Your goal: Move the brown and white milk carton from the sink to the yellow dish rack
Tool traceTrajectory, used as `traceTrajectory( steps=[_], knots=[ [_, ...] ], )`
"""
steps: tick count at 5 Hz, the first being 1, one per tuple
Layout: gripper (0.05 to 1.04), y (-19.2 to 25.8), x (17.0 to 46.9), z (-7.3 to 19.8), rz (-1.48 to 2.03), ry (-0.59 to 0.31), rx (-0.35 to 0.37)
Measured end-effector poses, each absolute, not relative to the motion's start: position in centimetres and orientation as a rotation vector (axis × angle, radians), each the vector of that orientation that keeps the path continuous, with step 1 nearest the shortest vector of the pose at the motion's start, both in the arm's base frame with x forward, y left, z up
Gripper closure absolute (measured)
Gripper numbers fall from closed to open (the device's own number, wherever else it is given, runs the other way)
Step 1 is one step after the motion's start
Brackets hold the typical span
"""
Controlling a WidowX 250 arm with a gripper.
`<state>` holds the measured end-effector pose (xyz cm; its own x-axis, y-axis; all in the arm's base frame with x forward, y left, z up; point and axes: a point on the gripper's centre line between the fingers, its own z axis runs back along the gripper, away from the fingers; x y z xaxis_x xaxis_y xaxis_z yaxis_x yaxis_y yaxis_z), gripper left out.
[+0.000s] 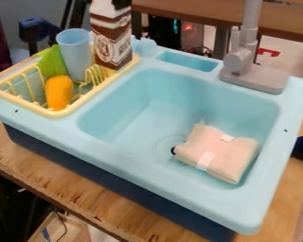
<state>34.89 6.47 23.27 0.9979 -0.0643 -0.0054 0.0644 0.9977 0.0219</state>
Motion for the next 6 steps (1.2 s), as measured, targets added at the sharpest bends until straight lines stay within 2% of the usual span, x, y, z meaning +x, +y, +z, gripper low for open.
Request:
traceTrajectory(
  steps=[6],
  knots=[
    [0.282, 9.1, 35.6, 22.2, -0.001, 0.075, 0.028]
  ],
)
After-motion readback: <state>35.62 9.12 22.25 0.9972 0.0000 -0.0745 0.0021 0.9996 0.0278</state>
